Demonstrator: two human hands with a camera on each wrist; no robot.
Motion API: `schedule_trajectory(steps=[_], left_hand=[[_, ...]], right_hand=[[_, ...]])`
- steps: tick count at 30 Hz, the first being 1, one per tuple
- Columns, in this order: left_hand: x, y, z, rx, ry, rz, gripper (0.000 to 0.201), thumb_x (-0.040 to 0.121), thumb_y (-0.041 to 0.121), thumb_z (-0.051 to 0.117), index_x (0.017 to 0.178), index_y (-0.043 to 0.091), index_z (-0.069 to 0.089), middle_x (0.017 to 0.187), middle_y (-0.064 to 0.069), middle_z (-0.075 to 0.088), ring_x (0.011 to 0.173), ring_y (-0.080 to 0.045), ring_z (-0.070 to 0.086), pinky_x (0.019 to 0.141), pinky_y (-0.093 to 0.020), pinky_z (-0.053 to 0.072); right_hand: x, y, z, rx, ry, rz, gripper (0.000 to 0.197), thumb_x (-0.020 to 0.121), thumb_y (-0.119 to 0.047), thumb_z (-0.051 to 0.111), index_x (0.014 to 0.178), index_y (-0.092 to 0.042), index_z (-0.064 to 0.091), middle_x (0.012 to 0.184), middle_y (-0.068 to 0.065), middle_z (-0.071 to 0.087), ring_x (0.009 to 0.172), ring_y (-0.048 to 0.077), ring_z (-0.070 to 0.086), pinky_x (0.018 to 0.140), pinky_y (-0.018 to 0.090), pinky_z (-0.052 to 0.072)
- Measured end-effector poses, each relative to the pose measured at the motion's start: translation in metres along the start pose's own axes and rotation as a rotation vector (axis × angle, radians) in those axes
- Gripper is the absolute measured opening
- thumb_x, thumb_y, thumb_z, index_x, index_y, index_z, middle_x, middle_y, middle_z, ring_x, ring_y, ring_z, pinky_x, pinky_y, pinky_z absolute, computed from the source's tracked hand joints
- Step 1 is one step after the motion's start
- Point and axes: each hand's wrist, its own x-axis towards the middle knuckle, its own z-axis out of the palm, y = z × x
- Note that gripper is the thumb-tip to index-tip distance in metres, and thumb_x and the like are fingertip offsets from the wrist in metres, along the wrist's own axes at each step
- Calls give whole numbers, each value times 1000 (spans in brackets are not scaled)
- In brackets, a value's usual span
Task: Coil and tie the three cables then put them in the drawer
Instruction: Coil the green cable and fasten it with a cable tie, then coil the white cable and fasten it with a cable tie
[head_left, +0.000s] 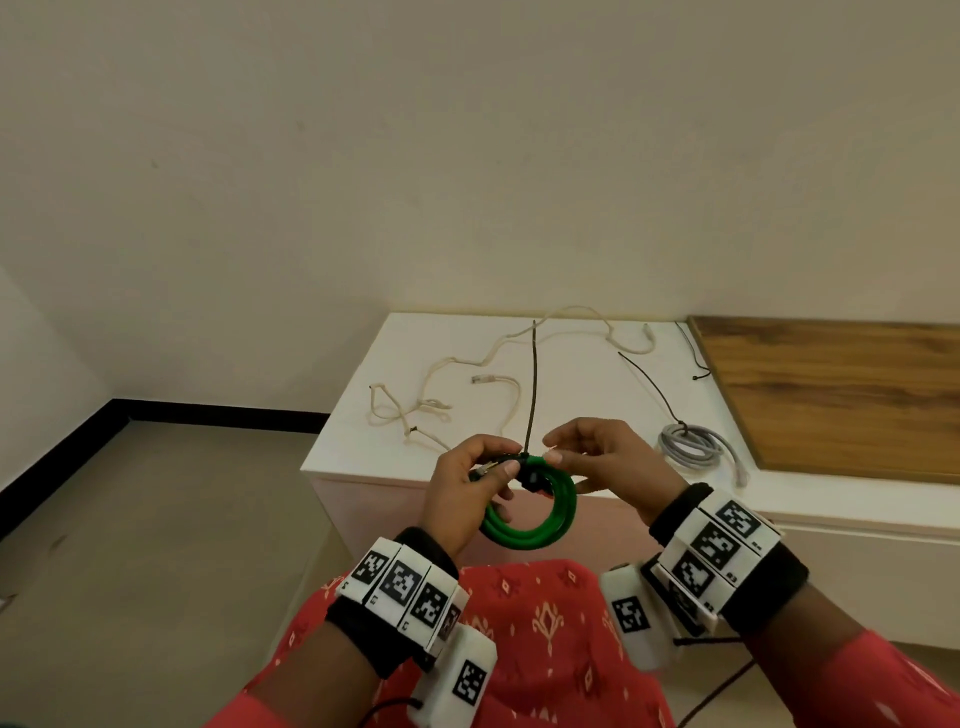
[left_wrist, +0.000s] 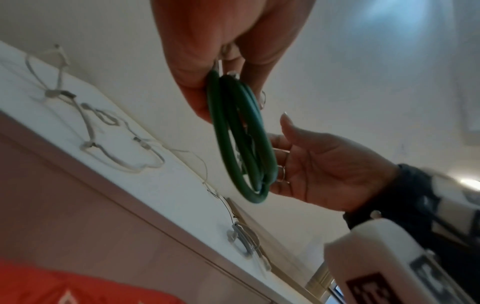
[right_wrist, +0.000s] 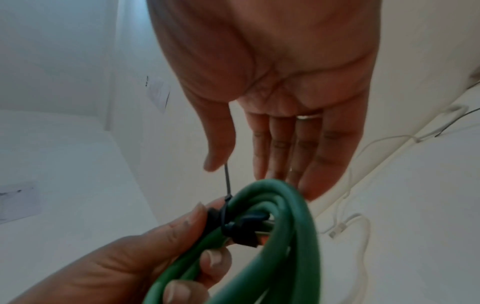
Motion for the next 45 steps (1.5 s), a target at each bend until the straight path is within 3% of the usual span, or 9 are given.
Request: schedule_trajectory(steps=[6,10,14,22,29,34,39,42,45], left_hand=[[20,-5,8,-157,-9,-85,13,87,-3,52,94,7,57,83,-8,60,59,-8,60,51,-20,53],[46,-6,11,25,-69,-128,28,86,2,56,114,6,52,98,-14,59,81,-16,56,66,-22,48],[67,-14,1,247,-101,-165,36,87,10,58,121,10,49,112,-8,55,97,-18,53,70,-20,43],[92,-40,-11,407,-132,-227,28,88,14,56,116,14,52,115,-7,54,97,-17,52,69,-22,42],[99,-54,-16,428,-117,-187,23,88,15,57,110,18,55,115,-6,57,96,-16,53,81,-26,42],[115,-56,-26,440,-127,-189,20,87,18,58,105,25,55,113,-2,57,103,-17,53,84,-28,44],[132,-60,-33,458,-142,-236,22,86,22,59,108,25,56,113,1,55,108,-17,52,90,-34,45],[142,-68,-35,461,-164,-266,22,86,23,60,107,25,56,114,2,53,109,-15,50,92,-33,45],[155,-77,-33,458,-177,-272,21,86,23,60,107,25,57,115,0,54,109,-14,50,93,-28,42]], right_hand=[[12,15,-4,-104,45,65,18,80,3,62,94,-8,60,78,8,63,70,24,63,62,35,55],[34,25,-27,-188,158,131,17,80,7,60,90,-6,61,74,11,64,75,31,65,70,45,57],[64,40,-54,-302,258,249,16,80,3,62,91,-8,62,88,16,67,86,33,68,68,39,58],[106,74,-80,-527,323,415,14,75,-8,70,87,-13,65,87,10,67,91,28,66,85,44,54],[119,75,-85,-780,286,412,27,81,-23,67,104,-11,63,109,9,66,104,24,59,87,32,47],[160,46,-124,-776,332,358,16,82,-15,64,94,-5,68,96,13,68,99,30,63,83,33,48],[216,37,-166,-989,211,381,27,86,-1,51,110,0,63,123,17,60,114,32,55,93,32,43],[244,55,-183,-1142,133,408,38,89,1,40,125,-8,52,138,12,47,125,29,45,101,30,34],[267,76,-194,-1230,44,433,45,86,-2,45,129,-15,44,144,14,39,122,30,48,98,30,38]])
